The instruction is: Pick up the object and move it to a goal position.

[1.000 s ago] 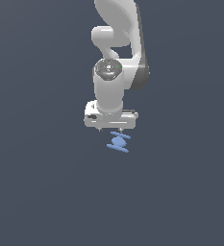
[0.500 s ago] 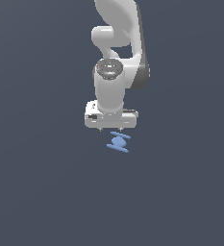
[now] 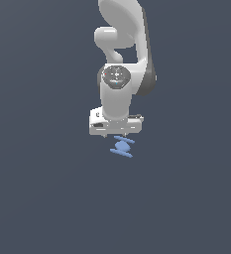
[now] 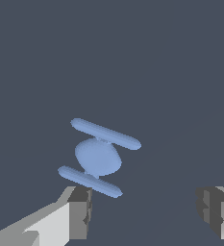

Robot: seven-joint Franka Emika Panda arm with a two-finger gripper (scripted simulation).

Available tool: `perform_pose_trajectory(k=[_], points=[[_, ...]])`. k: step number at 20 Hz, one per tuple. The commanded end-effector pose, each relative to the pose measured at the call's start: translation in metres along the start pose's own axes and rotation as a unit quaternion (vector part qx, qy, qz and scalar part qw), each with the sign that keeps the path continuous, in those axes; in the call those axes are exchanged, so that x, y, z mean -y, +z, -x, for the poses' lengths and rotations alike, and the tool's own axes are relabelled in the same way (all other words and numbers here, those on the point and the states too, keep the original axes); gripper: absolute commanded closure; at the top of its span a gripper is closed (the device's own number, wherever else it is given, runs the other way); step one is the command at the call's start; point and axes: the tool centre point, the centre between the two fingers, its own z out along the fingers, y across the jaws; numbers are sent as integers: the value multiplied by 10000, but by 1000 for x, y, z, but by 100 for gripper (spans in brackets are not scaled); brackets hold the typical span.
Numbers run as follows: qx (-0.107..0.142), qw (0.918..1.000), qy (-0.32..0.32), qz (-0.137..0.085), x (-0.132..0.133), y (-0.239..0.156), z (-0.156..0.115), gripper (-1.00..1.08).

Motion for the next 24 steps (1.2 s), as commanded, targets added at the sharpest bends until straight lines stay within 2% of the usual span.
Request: perform_pose_trajectory(k=[1,7,12,18,24], points=[[90,9997,-236,39,2,4,-2,-60],[405,9936,-1038,159,6,15,-9,-60],[753,9793,-1861,257,9,28,-15,-60],[1187,9519,-2805,333,12,43,-20,-60],[1630,9148,-3679,359,13,57,-25,-60]])
